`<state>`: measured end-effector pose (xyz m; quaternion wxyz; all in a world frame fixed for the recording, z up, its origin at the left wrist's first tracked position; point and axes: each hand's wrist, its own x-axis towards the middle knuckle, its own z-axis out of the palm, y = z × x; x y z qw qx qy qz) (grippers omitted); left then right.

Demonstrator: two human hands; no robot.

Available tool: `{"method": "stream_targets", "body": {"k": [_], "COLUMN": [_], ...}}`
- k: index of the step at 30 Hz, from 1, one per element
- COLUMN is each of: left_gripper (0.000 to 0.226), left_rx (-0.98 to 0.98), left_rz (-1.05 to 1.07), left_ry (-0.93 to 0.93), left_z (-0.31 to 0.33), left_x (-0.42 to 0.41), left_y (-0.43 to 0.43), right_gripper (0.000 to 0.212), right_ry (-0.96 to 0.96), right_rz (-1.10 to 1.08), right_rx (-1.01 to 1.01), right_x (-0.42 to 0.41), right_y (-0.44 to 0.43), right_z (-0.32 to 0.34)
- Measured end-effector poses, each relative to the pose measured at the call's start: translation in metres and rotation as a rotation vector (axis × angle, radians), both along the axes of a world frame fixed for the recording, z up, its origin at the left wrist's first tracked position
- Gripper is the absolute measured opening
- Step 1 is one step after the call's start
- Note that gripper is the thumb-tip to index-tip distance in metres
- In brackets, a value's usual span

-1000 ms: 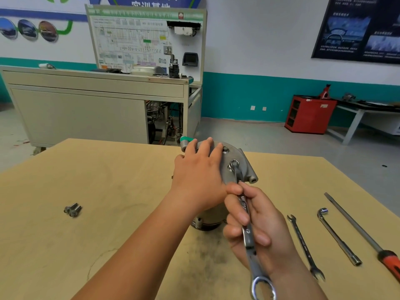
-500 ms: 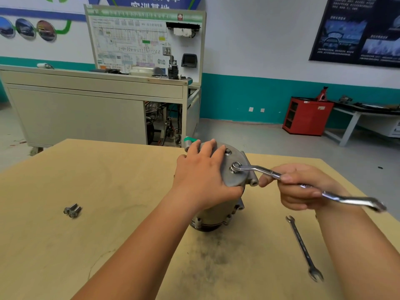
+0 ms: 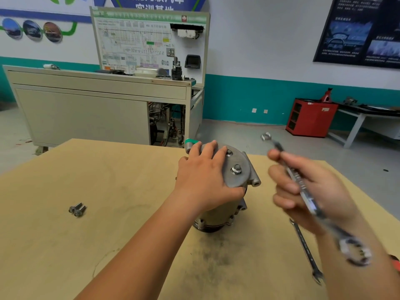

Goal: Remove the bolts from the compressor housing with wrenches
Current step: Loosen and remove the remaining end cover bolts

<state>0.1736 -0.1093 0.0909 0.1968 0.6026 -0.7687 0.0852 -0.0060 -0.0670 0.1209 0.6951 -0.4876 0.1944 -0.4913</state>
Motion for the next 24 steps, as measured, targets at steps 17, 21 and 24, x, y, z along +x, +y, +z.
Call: {"method": "stream_targets", "body": {"k": [17, 21, 24], "left_gripper": [0.074, 0.081, 0.09], "left_rx": [0.026, 0.043, 0.055], "left_rz": [0.005, 0.004, 0.018], "left_ry": [-0.064, -0.045, -0.042], "left_z": [0.002, 0.002, 0.003], "left_x": [0.002, 0.0, -0.002], "left_y": [0.0, 0.0, 0.002], "right_gripper": [0.007, 0.013, 0.036], "right_ry": [-0.287, -0.473, -0.612], "right_rz": [-0.137, -0.034, 0.091], "right_rx": [0.317, 0.38, 0.373], "right_x": [0.077, 0.074, 0.073], "right_y": [0.034, 0.029, 0.029], "right_z": [-0.027, -0.019, -0.02]}}
